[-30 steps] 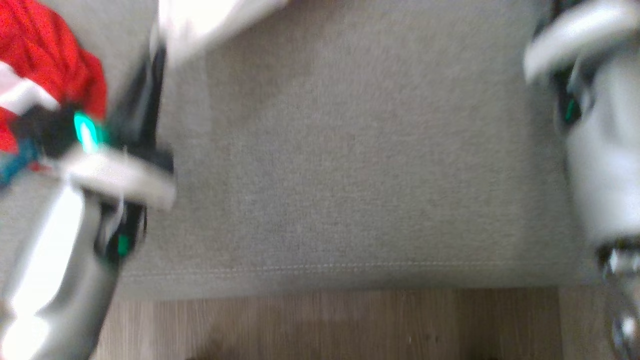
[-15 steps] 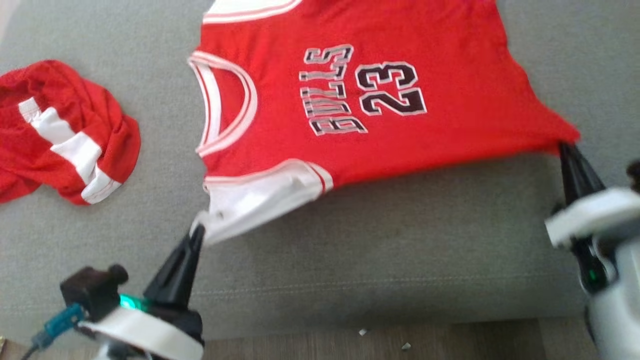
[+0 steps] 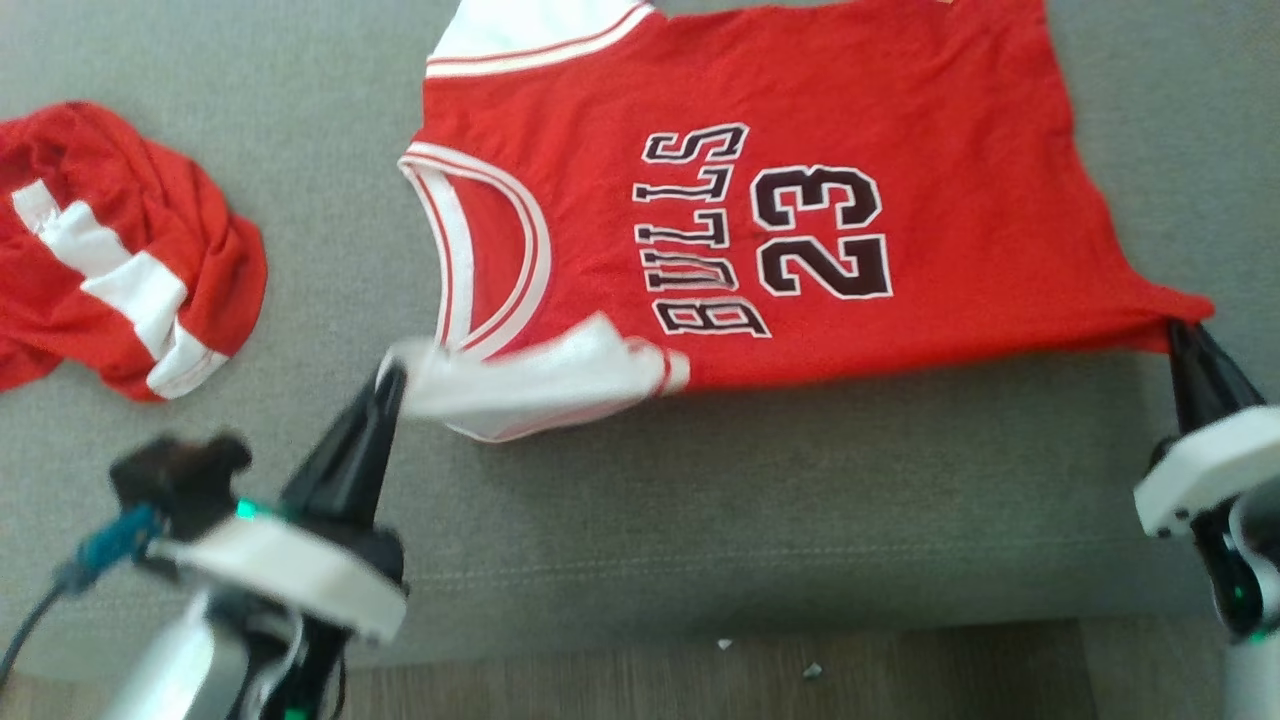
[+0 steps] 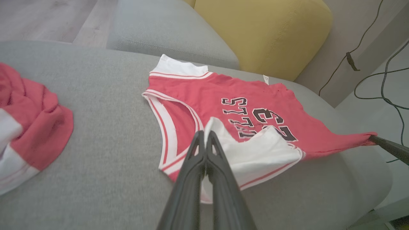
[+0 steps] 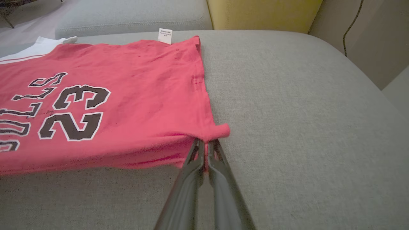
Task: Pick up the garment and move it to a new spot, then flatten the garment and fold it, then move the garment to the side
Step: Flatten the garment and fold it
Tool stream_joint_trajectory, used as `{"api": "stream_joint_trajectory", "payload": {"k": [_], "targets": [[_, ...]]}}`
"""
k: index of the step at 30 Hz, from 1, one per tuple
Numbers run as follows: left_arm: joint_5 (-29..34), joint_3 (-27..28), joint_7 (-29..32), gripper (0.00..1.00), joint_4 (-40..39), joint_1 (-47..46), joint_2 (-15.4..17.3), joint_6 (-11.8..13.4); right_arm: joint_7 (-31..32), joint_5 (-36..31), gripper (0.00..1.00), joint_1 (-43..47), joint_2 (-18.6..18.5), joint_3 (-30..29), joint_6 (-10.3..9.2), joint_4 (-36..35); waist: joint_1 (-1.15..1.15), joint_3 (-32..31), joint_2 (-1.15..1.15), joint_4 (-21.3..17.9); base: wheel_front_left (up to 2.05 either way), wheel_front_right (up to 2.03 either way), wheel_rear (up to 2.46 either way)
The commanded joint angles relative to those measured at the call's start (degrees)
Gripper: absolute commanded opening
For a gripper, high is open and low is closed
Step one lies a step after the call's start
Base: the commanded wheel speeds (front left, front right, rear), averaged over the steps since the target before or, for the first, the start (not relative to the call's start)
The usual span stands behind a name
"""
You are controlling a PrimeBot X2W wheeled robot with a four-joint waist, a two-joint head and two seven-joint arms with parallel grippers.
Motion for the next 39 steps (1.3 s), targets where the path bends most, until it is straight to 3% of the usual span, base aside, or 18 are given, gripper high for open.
{"api": "stream_joint_trajectory", "payload": {"k": [1,17,18,19,20,22,26,30,39], "targets": [[1.0,2.2,-0.2,0.0,-0.6,-4.1,0.5,-0.4,0.3,-1.0,0.0,-2.8,-0.3,0.8,0.34,-2.0,0.01,1.3,0.0,0.6,0.0,0.0,0.0],[8.2,-1.1,-9.0,0.0,20.2,-28.3,-6.0,-5.8,-5.0,-5.4,0.01,-19.8,1.1,-2.8,0.34,7.9,0.01,11.9,0.0,3.0,0.0,0.0,0.0],[8.4,-1.1,-9.5,0.0,21.2,-29.2,-6.4,-6.1,-5.4,-5.2,0.22,-20.4,1.2,-2.7,0.34,8.5,0.01,12.4,0.0,3.2,0.0,0.0,0.0],[8.6,-1.0,-9.9,0.0,22.4,-29.9,-6.9,-6.1,-5.9,-5.1,0.81,-21.0,1.3,-2.6,0.34,9.0,0.01,12.7,0.0,3.3,0.0,0.0,0.0],[9.0,-1.0,-10.3,0.22,23.4,-30.6,-7.2,-6.2,-6.3,-5.1,1.0,-21.4,1.2,-2.5,0.34,9.4,0.01,13.1,0.0,3.4,0.0,0.0,0.0],[9.8,-0.6,-11.0,1.0,24.9,-31.6,-8.0,-6.2,-7.7,-5.0,1.0,-21.8,1.4,-2.6,0.34,10.0,0.01,13.3,0.0,3.4,0.0,0.0,0.0],[12.1,1.5,-11.6,1.0,24.1,-31.3,-9.5,-5.8,-11.0,-4.2,1.0,-20.9,2.6,-2.8,0.34,9.8,0.01,12.6,0.0,2.8,0.0,0.0,0.0],[14.2,4.7,-11.7,1.0,19.5,-25.2,-10.6,-5.3,-13.6,-3.4,1.0,-18.3,4.2,-2.7,0.34,8.8,0.01,10.9,0.0,1.2,0.0,0.0,0.0],[16.4,3.1,-11.7,1.0,15.2,-9.8,-11.3,-5.1,-15.2,-2.3,1.0,-13.6,5.7,-3.7,0.34,8.0,0.01,8.0,0.0,0.6,0.0,0.0,0.0]]}}
